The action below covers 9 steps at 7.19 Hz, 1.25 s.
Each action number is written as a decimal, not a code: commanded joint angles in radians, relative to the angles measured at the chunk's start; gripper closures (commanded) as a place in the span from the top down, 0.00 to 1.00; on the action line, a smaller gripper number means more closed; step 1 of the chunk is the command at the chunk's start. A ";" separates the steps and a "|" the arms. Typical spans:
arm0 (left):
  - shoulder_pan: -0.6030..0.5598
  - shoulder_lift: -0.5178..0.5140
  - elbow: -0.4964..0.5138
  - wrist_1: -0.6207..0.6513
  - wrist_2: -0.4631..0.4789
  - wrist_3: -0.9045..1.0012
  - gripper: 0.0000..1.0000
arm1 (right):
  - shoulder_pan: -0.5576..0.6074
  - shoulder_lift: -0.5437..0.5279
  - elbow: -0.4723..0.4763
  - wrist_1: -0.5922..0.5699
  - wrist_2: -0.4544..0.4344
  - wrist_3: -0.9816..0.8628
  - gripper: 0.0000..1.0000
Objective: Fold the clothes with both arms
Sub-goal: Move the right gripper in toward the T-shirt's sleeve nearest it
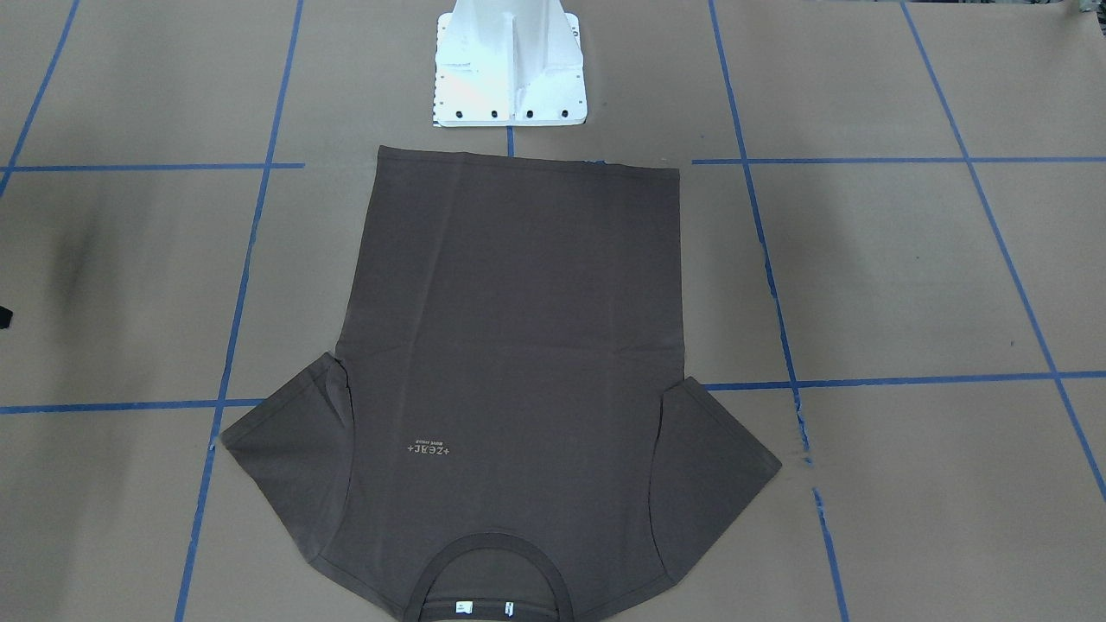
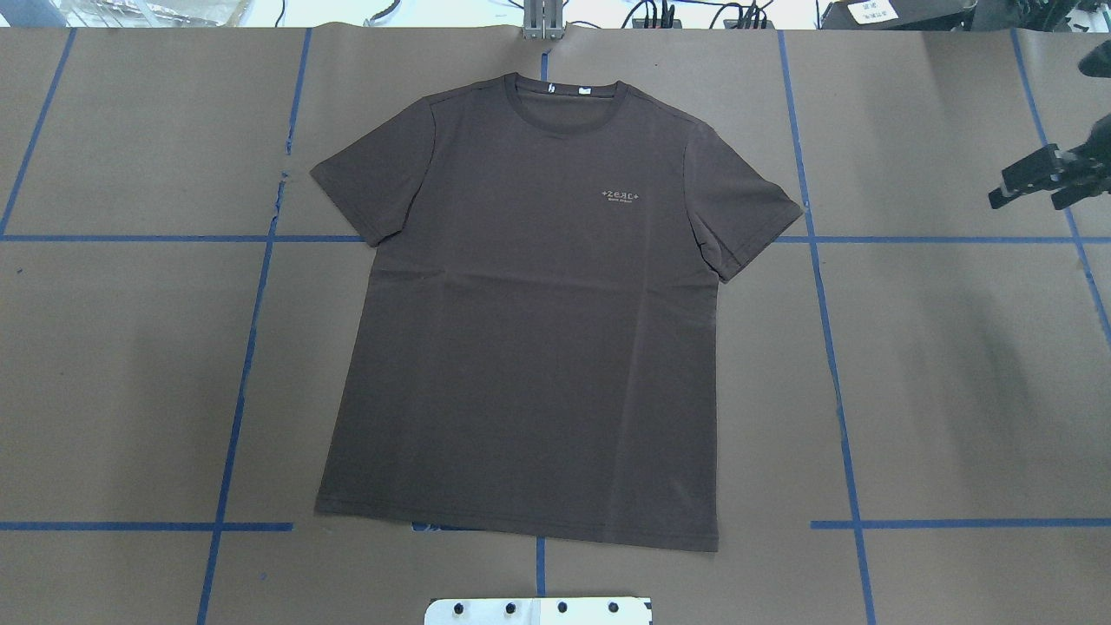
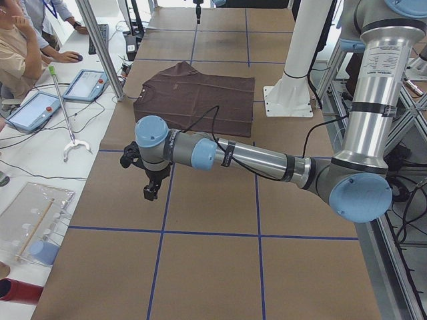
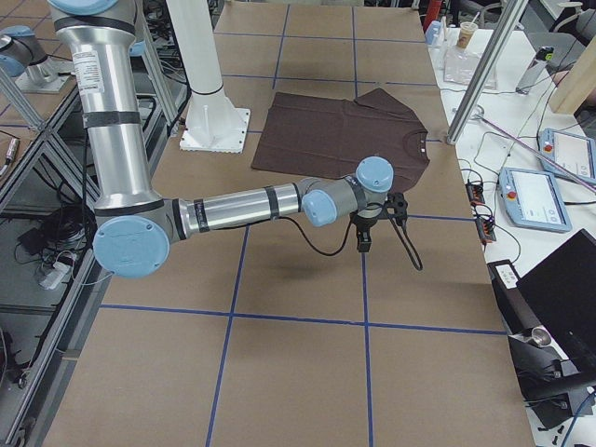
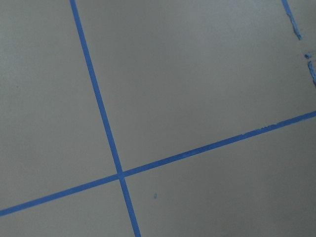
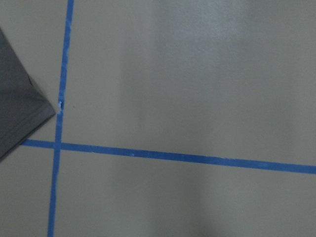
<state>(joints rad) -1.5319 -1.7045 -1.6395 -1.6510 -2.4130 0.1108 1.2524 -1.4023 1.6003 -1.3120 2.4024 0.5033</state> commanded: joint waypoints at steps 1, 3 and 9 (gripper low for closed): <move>0.019 0.025 0.032 -0.151 -0.003 0.001 1.00 | -0.114 0.122 -0.100 0.062 -0.084 0.200 1.00; 0.019 0.059 0.007 -0.165 -0.109 -0.010 1.00 | -0.187 0.167 -0.140 0.166 -0.155 0.367 0.99; 0.019 0.060 0.010 -0.207 -0.107 -0.077 1.00 | -0.304 0.399 -0.429 0.298 -0.272 0.767 0.85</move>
<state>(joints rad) -1.5125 -1.6464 -1.6321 -1.8432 -2.5200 0.0343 0.9611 -1.0261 1.2145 -1.0266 2.1343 1.2558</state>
